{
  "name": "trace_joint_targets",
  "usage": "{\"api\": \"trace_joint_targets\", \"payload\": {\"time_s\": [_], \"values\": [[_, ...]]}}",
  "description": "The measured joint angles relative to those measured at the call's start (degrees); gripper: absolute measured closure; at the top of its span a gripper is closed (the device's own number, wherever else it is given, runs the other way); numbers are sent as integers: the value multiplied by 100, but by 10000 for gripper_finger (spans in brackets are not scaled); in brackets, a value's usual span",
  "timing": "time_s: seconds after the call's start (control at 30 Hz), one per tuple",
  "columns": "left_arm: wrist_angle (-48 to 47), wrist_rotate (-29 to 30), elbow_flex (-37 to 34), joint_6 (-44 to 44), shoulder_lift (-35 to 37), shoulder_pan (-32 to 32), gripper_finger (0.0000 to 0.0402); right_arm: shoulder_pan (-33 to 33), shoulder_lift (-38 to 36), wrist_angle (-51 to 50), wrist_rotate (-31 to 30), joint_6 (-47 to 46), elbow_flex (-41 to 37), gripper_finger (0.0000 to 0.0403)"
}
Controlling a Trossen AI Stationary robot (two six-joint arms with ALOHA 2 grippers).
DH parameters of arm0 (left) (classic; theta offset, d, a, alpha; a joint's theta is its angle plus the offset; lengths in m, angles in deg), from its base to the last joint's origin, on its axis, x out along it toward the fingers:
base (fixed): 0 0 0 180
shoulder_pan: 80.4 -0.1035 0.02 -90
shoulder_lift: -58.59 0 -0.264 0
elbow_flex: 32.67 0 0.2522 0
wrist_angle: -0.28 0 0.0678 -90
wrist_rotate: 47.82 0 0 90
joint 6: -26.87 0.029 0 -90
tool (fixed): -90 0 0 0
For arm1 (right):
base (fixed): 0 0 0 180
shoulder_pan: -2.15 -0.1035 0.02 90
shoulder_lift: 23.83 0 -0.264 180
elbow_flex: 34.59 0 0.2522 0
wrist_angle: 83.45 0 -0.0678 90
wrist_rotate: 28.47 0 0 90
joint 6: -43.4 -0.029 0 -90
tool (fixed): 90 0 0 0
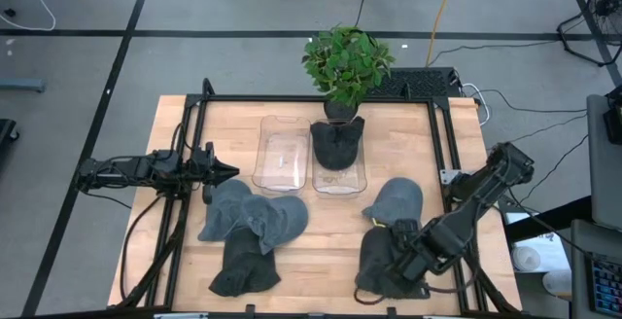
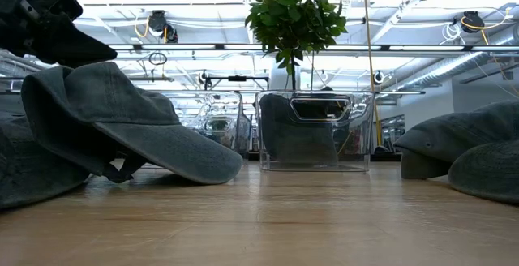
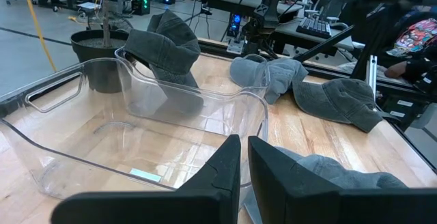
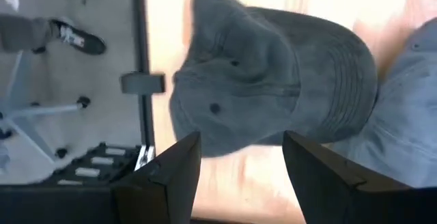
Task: Pick & Place hat
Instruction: Put the right black cap into the right transparent bin
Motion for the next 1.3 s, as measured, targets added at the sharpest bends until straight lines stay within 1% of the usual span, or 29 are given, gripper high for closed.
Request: {"api": "trace_joint_targets", "payload": {"time_s": [0.2, 0.37, 0.5, 0.67, 0.77, 0.83, 0.93, 1.0, 1.1, 1.2, 1.3], "values": [[0, 0, 0, 0, -1, 0, 366, -8, 0, 668, -12, -472, -738, 204], [0, 0, 0, 0, 1, 0, 366, 15, 0, 1085, -330, -762, -1336, 204], [1, 0, 0, 0, -1, 0, 366, 76, 0, 1594, -268, -967, -1859, 204], [0, 0, 0, 0, -1, 0, 366, 186, 0, 2209, -279, -1089, -2281, 204], [0, 0, 0, 0, -1, 0, 366, 184, 30, 2280, -215, -1176, -2518, 204], [0, -1, 0, 0, 1, 0, 366, 187, 94, 2273, -20, -1188, -2616, 204], [0, 0, 0, 0, -1, 0, 366, 193, 165, 2388, 46, -1188, -2669, 208], [0, 0, 0, 0, -1, 0, 366, 191, 166, 2495, 38, -1136, -2702, 222], [1, 0, 0, 0, -1, 1, 366, 229, 168, 2644, 30, -1076, -2732, 261], [1, 0, 0, 0, 0, 0, 366, 248, 170, 2645, 23, -1068, -2743, 317], [2, 0, 0, 0, 1, 0, 366, 252, 170, 2680, 24, -1050, -2744, 381]]}}
